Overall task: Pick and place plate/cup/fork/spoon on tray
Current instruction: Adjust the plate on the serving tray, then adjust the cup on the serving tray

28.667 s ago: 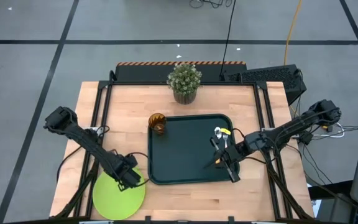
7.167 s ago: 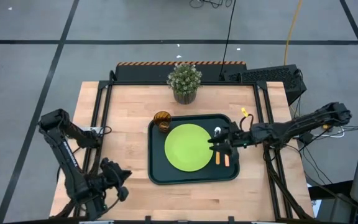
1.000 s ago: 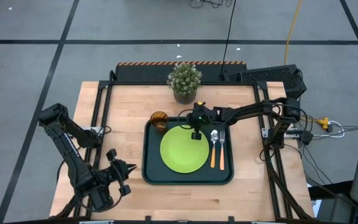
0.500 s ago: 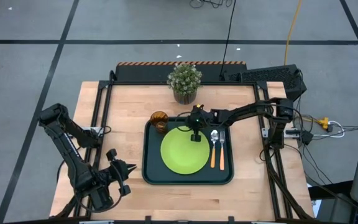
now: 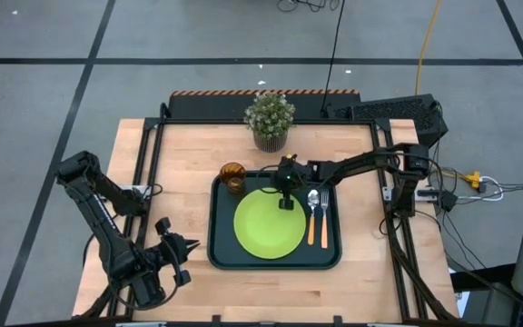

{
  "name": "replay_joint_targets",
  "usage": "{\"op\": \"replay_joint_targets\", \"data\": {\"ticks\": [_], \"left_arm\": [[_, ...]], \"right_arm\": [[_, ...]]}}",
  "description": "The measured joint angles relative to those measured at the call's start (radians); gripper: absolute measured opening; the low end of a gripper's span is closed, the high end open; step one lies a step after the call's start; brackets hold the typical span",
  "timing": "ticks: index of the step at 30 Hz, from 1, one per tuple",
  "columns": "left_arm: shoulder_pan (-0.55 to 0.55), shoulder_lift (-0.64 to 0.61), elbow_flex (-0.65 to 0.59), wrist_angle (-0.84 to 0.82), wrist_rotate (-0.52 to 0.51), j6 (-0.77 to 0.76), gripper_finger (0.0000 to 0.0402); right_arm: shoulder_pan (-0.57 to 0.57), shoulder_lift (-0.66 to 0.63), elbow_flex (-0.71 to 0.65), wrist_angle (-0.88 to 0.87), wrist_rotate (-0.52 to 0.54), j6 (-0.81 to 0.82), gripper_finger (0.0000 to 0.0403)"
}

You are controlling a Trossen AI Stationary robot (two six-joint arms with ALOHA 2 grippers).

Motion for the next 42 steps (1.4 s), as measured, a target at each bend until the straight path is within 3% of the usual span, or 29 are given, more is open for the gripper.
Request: {"op": "replay_joint_targets", "data": {"ticks": [5,12,23,42], "left_arm": [[0.0,0.0,0.0,0.0,0.001,-0.005,0.0035],[0.0,0.0,0.0,-0.001,0.002,-0.005,0.0035],[0.0,0.0,0.0,0.0,0.0,-0.009,0.0035],[0.0,0.0,0.0,0.012,-0.028,0.013,0.0035]], "right_arm": [[0.0,-0.014,-0.001,0.041,0.081,-0.004,0.0],[0.002,-0.047,0.004,0.218,0.026,0.006,0.0],[0.018,-0.044,0.072,0.193,0.025,-0.012,0.0],[0.001,0.091,0.191,0.193,0.03,0.0,0.0]]}}
